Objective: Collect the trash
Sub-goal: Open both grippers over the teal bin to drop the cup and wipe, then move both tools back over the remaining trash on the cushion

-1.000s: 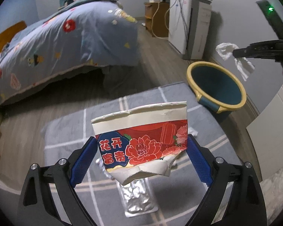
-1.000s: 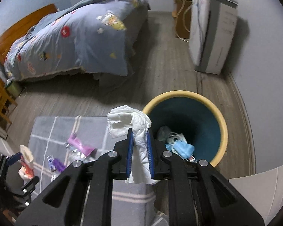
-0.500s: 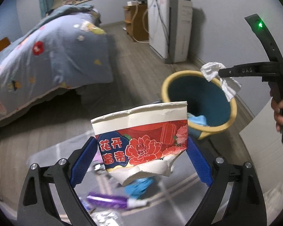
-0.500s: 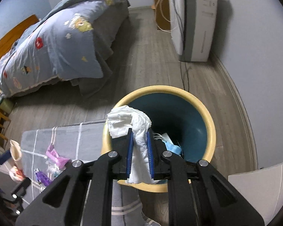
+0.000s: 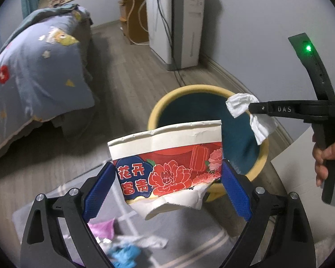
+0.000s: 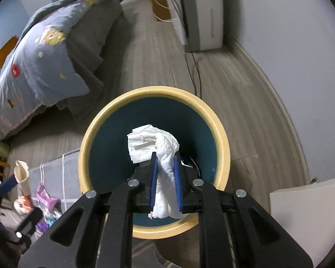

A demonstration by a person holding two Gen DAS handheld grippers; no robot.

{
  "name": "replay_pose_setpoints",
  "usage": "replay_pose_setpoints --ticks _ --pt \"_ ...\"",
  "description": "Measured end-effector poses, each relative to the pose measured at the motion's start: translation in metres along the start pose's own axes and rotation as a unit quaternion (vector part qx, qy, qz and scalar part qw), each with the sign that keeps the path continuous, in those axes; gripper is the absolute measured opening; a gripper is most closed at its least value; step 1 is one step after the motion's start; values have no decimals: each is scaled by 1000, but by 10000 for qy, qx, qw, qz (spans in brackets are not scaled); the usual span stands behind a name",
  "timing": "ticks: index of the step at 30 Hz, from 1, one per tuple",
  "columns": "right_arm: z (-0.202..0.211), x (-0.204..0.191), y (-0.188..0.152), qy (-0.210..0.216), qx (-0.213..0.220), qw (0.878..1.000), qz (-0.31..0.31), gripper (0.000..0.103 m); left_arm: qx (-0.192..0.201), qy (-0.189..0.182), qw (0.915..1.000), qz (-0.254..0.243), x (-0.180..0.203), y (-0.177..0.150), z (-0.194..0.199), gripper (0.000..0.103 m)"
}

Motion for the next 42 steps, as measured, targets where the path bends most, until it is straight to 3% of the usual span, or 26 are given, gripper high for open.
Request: replay_pose_setpoints --ticks 9,11,13,21,23,26,28,29,36,42 --pt "-15 8 -5 87 -101 9996 -268 16 -7 -91 9995 -293 27 8 -48 93" --pt "-16 10 -4 55 -107 9994 -311 24 -15 -58 9992 -398 32 9 -54 93" --pt "-17 12 -5 51 -121 9992 -388 40 -59 -95 9990 -433 35 6 -57 94" --pt "-16 14 -6 -50 -172 9986 -500 42 -50 -144 9995 -290 28 0 -49 95" --pt "-13 12 -6 -103 -164 9988 -444 50 -15 -115 9996 -254 23 0 -42 95" --pt "-3 7 -3 -161 -57 9993 -341 70 45 -27 9997 -229 16 -2 -24 96" --pt "4 2 -1 -139 24 9994 -310 91 100 44 9998 -178 7 -3 -9 96" --pt "7 -1 0 -126 75 9995 -285 96 125 65 9998 -134 2 -4 -2 96" --pt "28 -37 8 -200 203 9993 248 97 272 429 9985 221 -46 -19 71 97" --pt "47 -85 5 -52 308 9961 828 97 308 986 9927 625 -103 -46 142 97"
Point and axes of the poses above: each gripper's, at about its wrist camera, not at the fingertips, and z roughly against the way its jaws point, x to its right, y to its top, the point moved 4 cm from there along -z, roughly the way its jaws point, and after that the axes turned 15 degrees about x, right-handed, at the moved point
